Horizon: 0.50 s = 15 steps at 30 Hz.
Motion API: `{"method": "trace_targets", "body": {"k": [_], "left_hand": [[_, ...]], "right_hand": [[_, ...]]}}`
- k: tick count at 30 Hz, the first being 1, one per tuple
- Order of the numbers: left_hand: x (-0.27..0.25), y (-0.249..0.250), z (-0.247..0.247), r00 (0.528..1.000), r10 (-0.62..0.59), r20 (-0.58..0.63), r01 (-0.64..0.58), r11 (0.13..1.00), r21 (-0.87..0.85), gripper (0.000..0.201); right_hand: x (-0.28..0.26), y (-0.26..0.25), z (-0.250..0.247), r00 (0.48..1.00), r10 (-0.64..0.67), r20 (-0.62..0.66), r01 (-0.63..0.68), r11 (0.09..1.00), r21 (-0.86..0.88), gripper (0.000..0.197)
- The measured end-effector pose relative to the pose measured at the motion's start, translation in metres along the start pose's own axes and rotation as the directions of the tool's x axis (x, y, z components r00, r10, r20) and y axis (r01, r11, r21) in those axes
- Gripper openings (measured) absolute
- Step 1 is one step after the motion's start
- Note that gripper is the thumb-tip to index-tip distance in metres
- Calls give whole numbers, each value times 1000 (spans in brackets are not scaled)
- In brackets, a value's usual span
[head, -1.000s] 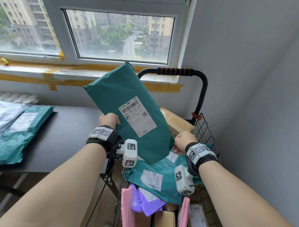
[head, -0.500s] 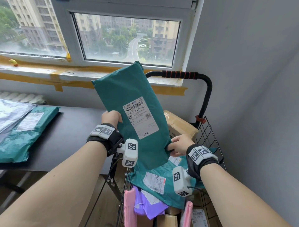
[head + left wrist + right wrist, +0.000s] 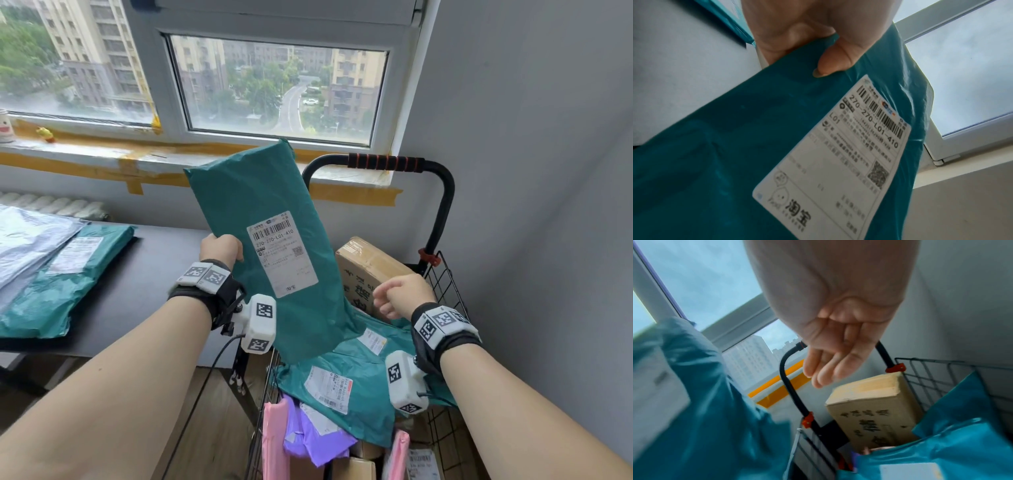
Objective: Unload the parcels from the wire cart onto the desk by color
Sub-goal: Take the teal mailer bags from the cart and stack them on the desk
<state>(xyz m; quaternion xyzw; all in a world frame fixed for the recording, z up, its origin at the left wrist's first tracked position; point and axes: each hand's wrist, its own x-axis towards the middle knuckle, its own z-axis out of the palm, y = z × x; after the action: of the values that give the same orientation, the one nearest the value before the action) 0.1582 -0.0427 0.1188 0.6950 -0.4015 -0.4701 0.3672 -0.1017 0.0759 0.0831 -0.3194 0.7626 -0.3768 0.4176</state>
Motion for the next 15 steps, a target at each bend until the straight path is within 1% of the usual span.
{"method": "trace_targets", "body": {"k": [1, 3, 4, 6, 8, 9, 10, 13, 15], "left_hand": [[-3, -1, 1, 1000, 21, 23, -20, 1000, -21, 27], [-14, -4, 6, 995, 57, 76, -51, 996, -77, 27], [-18, -5, 7, 992, 76, 100, -69, 995, -73, 27], [-25, -9, 3, 986, 109, 122, -103, 993, -55, 29], [-30, -11, -11, 986, 122, 117, -117, 992, -52, 23], [-32, -12, -20, 984, 124, 125, -117, 991, -61, 17], [-30, -16, -29, 984, 126, 125, -117, 990, -78, 16], [-25, -25, -60, 988, 116, 102, -107, 990, -90, 17], [-13, -35, -79, 992, 81, 96, -68, 989, -133, 22]], "right_hand": [[-5, -7, 7, 998, -62, -5, 61, 998, -25, 31], [-10, -21, 23, 984, -151, 94, 154, 988, -24, 11], [-13, -27, 31, 974, -168, 152, 169, 986, 3, 7], [-17, -36, 47, 950, -199, 239, 201, 979, 18, 18], [-20, -40, 65, 924, -251, 289, 260, 965, 7, 21], [-22, -41, 74, 916, -267, 300, 272, 962, 27, 21], [-23, -42, 83, 909, -278, 310, 270, 960, 70, 20], [-28, -50, 113, 896, -294, 332, 259, 955, 147, 19], [-34, -59, 134, 886, -308, 347, 260, 949, 177, 19]]}}
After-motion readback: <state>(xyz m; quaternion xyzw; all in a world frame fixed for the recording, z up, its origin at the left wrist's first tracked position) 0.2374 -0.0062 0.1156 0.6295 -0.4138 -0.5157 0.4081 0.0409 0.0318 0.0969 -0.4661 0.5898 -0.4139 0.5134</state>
